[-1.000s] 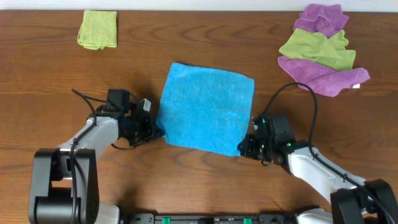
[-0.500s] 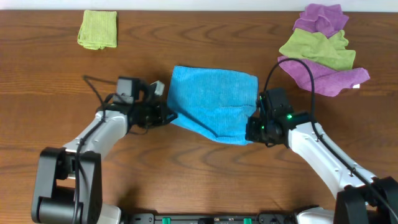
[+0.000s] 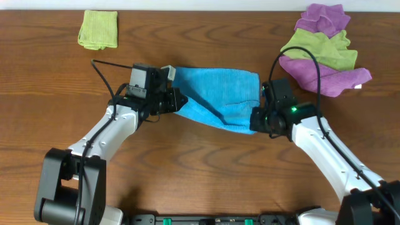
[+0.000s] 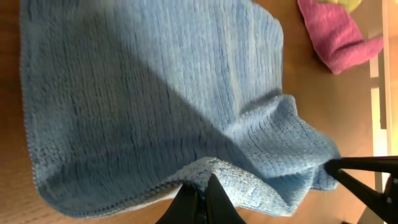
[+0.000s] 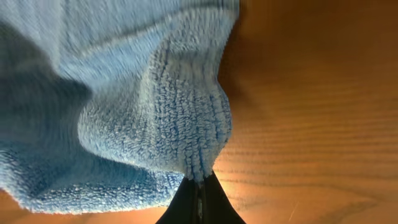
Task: Fold the cloth
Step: 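Lift the bottom edge with both grippers and fold it up over the top edge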
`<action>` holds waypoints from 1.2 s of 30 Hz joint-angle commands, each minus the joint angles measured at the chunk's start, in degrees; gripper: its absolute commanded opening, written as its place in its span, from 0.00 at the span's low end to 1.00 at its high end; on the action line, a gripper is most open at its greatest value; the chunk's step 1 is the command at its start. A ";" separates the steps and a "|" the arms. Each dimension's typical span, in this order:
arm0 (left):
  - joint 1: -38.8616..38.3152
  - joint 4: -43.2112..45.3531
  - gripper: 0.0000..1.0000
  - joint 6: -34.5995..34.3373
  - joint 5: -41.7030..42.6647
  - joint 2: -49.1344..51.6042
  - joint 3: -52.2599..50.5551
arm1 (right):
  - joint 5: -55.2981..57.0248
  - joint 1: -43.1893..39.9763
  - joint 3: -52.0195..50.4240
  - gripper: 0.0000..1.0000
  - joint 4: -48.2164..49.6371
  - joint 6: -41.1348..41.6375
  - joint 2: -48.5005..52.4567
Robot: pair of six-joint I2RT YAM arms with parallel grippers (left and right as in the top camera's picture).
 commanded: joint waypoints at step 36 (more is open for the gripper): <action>3.10 19.63 0.06 -4.92 -9.18 3.23 1.38 | 1.14 -2.19 6.29 0.02 11.85 -0.07 6.62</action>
